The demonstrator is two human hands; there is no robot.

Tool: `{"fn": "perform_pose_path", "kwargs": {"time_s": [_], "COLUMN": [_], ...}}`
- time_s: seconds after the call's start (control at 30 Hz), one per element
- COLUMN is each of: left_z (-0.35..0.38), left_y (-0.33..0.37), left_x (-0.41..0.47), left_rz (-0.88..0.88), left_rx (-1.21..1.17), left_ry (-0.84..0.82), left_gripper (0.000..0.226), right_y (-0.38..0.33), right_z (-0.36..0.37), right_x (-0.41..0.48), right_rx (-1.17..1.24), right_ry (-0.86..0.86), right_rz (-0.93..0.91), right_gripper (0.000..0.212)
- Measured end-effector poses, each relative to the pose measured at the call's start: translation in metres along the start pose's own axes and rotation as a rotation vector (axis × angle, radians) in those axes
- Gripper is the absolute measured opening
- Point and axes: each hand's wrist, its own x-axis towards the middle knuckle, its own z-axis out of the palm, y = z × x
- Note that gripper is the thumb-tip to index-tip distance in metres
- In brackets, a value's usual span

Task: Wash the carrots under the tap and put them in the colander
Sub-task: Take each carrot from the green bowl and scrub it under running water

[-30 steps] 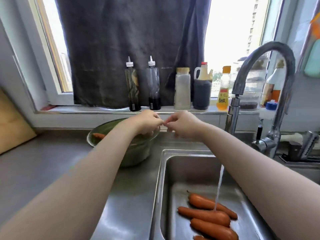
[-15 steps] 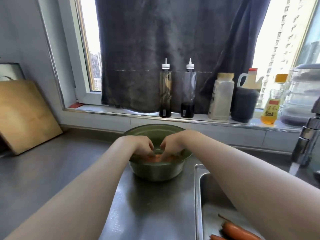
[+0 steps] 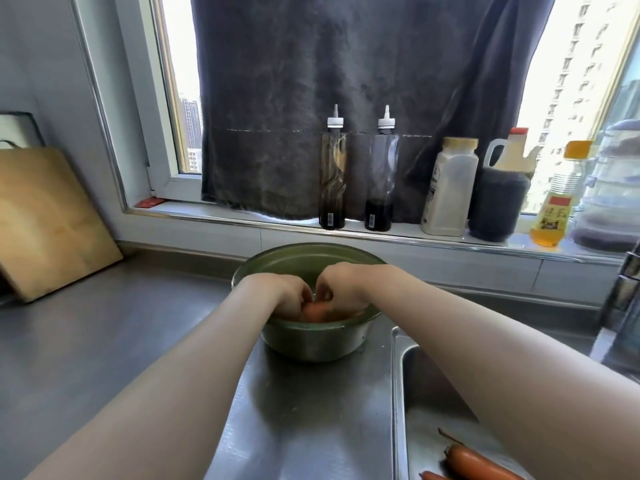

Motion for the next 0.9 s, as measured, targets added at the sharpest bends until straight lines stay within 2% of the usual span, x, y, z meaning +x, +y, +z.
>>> {"fn": "perform_pose_path", "kwargs": {"time_s": [0.13,0.3,0.37,0.5,0.63,0.77,0.9], "left_z": [0.001,-0.017,-0.027,-0.041,-0.042,-0.021,0.021], "left_y": [-0.004,0.0,0.01,0.053,0.11,0.171,0.215], "left_x": [0.0,-0.008,-0.014,-0.028,-0.047,-0.055,-0.043], "left_rz": [0.049,0.149,0.198,0.33,0.389,0.435,0.43], "left_rx": [-0.031,-0.136,-0.186,-0.226,-0.188,-0.198,-0.262], "left_ry": [0.071,0.21,0.264,0.356,0.288,0.153,0.06], "left_gripper": [0.055,0.056,0.058,0.051,0.044,0.036,0.04], "right_y": [0.003,0.02,0.033,0.06,0.089,0.12,0.155], "right_z": [-0.003,-0.028,-0.035,-0.026,0.01,0.059,0.107], "right_x": [-0.001,-0.024,-0.045,-0.096,-0.154,-0.209,-0.25], "right_rx": [-0.005,0.101,0.228,0.62,1.019,1.366,1.525], "right_ry": [-0.026,0.078,0.137,0.264,0.301,0.203,0.101], "right_rz": [-0.045,-0.014,0.036,0.152,0.297,0.325,0.309], "right_gripper": [0.031,0.031,0.033,0.022,0.039,0.046,0.051]}}
